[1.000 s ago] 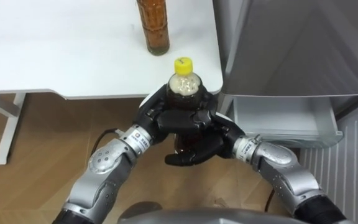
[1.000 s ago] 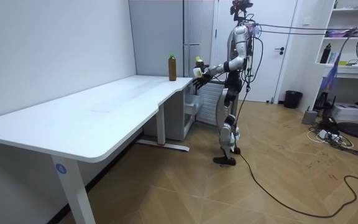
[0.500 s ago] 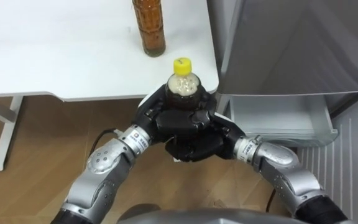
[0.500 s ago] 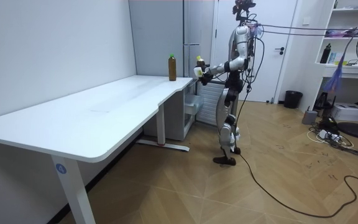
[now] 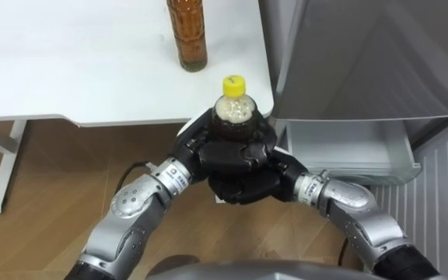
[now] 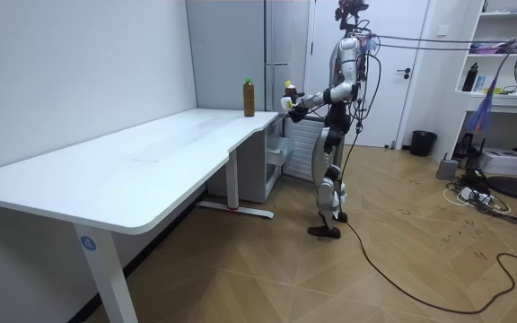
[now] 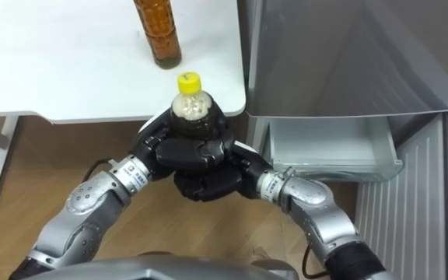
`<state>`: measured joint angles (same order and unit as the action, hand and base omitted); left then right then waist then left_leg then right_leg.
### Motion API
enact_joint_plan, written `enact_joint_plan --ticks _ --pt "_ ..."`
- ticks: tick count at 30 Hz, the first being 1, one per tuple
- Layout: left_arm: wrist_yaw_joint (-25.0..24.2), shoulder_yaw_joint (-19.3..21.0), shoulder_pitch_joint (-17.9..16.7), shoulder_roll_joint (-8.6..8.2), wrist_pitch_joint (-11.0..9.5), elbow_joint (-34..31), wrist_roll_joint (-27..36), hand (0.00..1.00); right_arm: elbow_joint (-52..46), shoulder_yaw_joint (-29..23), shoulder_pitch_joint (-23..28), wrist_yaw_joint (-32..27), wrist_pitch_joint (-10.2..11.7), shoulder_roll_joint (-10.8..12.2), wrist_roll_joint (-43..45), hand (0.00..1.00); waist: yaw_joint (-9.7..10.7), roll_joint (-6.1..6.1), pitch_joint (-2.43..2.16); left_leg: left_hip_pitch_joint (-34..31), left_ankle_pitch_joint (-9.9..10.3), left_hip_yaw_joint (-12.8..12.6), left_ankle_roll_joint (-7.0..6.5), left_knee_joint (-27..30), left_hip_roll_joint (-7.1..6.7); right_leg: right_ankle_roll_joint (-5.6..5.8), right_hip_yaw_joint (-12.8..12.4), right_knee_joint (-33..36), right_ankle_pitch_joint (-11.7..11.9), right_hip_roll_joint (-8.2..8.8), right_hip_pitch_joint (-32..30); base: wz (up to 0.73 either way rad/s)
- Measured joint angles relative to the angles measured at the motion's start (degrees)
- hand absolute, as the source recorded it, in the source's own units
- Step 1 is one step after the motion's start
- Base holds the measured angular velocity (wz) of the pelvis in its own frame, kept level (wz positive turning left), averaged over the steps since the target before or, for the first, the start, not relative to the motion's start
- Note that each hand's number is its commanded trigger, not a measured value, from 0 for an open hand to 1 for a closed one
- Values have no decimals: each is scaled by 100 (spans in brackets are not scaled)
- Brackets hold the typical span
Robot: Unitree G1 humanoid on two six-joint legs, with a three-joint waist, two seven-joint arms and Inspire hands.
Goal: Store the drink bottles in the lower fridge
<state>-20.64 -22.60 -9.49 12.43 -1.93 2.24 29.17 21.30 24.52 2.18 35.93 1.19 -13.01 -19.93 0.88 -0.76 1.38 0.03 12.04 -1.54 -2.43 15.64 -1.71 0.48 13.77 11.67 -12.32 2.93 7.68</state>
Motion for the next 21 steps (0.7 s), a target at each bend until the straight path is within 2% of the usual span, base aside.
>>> enact_joint_plan --ticks 3,7,15,21 --pt "24 -1 1 -17 -53 0 0 0 0 -2 0 -9 0 9 -29 100 -29 3 8 20 0 -28 0 -28 0 0 -84 0 0 -4 -30 -8" --pt "41 -3 2 -20 -56 0 1 0 0 9 0 -28 0 9 -40 100 -88 -14 19 43 0 -119 -1 -38 9 0 -127 -1 0 -3 -46 -7" --pt "106 -4 30 -20 -56 0 5 0 33 121 3 -163 0 10 -249 100 -117 -25 24 63 0 -149 -1 -78 9 0 -206 -2 0 -4 -51 0" --pt "186 6 121 -20 -56 -63 9 0 32 110 3 -174 0 11 -253 100 -107 -21 21 27 1 -143 -2 -25 12 0 -135 -1 0 1 -57 1"
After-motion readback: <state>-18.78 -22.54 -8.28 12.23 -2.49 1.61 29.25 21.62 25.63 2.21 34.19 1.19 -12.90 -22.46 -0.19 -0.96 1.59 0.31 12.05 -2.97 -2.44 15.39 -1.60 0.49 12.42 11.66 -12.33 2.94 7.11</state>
